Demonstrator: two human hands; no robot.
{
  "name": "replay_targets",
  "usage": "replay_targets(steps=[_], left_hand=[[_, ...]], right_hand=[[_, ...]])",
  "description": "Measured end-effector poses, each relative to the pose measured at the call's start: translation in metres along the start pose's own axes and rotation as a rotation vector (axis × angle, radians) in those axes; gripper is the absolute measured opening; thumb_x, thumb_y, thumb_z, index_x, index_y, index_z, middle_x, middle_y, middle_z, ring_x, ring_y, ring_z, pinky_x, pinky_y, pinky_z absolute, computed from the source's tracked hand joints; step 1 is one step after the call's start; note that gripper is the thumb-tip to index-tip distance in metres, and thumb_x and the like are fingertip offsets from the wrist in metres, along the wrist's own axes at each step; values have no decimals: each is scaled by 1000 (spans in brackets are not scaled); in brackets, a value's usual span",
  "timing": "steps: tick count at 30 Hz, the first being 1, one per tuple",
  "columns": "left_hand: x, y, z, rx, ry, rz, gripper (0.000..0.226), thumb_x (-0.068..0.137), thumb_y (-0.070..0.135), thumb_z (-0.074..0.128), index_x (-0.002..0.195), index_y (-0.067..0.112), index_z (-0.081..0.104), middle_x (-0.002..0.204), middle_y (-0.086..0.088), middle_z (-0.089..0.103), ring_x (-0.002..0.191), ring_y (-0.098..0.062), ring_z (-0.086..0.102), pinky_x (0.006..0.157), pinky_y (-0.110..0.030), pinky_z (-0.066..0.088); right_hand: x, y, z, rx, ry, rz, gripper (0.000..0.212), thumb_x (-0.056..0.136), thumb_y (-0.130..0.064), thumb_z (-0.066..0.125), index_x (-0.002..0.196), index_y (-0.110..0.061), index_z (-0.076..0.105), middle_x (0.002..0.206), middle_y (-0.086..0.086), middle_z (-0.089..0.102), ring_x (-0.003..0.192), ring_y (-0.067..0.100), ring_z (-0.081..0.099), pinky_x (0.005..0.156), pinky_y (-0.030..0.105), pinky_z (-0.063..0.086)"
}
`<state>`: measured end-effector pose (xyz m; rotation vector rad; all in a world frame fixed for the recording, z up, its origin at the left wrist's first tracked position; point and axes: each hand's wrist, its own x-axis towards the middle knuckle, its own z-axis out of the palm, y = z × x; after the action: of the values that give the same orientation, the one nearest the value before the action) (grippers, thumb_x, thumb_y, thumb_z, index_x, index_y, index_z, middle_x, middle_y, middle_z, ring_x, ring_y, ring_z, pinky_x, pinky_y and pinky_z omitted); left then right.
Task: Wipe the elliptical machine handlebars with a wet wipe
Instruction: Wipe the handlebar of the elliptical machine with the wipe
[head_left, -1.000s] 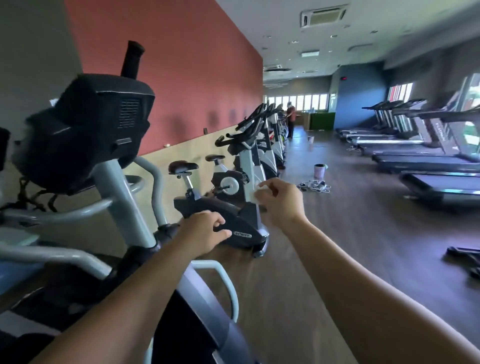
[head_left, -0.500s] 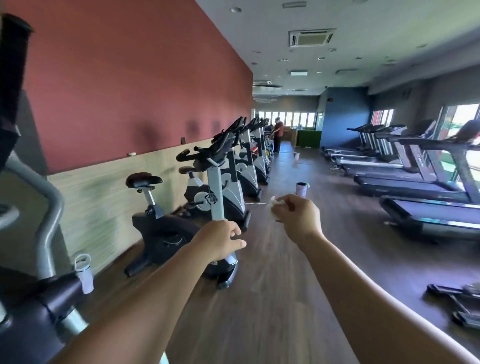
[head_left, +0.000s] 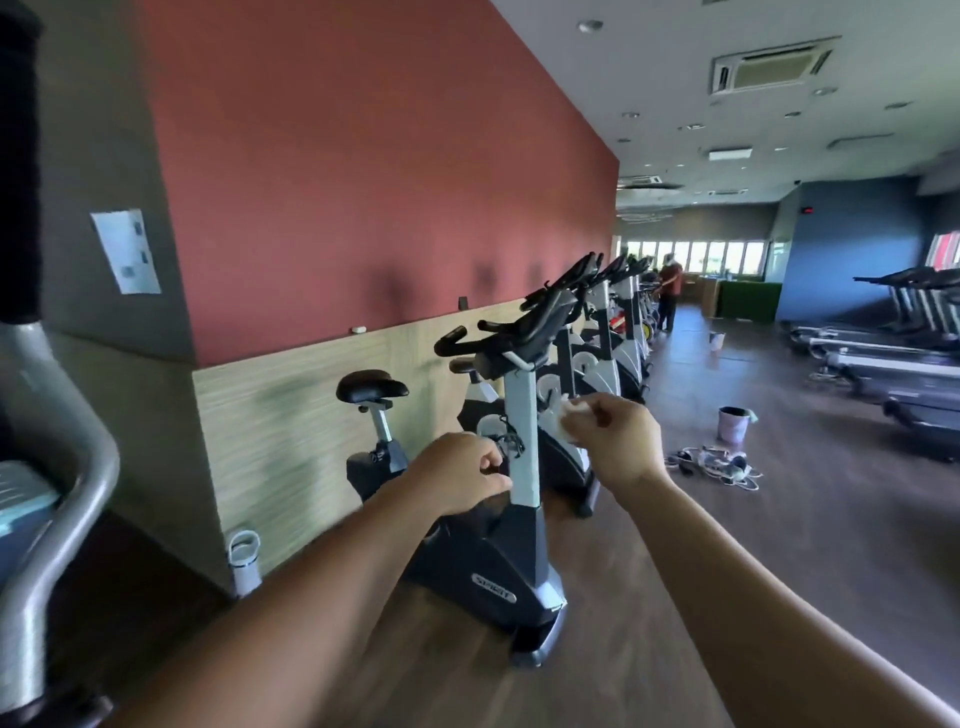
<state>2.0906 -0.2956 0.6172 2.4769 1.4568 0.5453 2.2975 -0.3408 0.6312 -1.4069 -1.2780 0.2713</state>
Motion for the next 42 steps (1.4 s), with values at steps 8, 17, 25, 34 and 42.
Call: replay_targets(steps=[8, 17, 25, 34, 42], left_hand=[[87, -91, -49, 132, 141, -269, 28, 90, 43, 66, 109, 22, 70, 111, 4, 66, 102, -20, 61, 89, -35, 50], [88, -140, -142, 323, 441, -729, 42, 82, 49, 68, 110, 18, 73, 113, -2, 72, 105, -23, 68, 91, -36, 55], [42, -171, -232, 532, 614, -958, 41, 88, 49, 70, 120, 23, 72, 119, 3, 72, 106, -15, 67, 94, -31, 53], [14, -187, -319, 620, 891, -1047, 39, 92, 44, 70, 127, 27, 67, 122, 6, 70, 102, -10, 68, 95, -31, 56], [33, -181, -385, 968, 1273, -942, 68, 87, 43, 75, 146, 27, 45, 133, 11, 50, 115, -6, 52, 99, -28, 45]], right_hand=[[135, 0, 138, 213, -275, -169, 20, 87, -35, 72, 78, -17, 71, 75, 0, 73, 69, 23, 65, 64, 34, 52], [230, -86, 286, 496, -622, -461, 23, 82, -20, 69, 70, -4, 57, 58, -11, 49, 61, 16, 42, 57, 29, 32], [229, -203, 366, 796, -787, -676, 8, 82, -16, 70, 80, -22, 74, 84, -9, 73, 82, 13, 65, 66, 20, 45], [234, -327, 420, 1011, -801, -849, 5, 82, -15, 71, 85, -15, 75, 83, -11, 71, 80, 14, 64, 65, 11, 43], [237, -426, 451, 1251, -735, -994, 10, 84, -17, 68, 89, -21, 75, 94, -11, 71, 83, 8, 60, 64, 1, 37]])
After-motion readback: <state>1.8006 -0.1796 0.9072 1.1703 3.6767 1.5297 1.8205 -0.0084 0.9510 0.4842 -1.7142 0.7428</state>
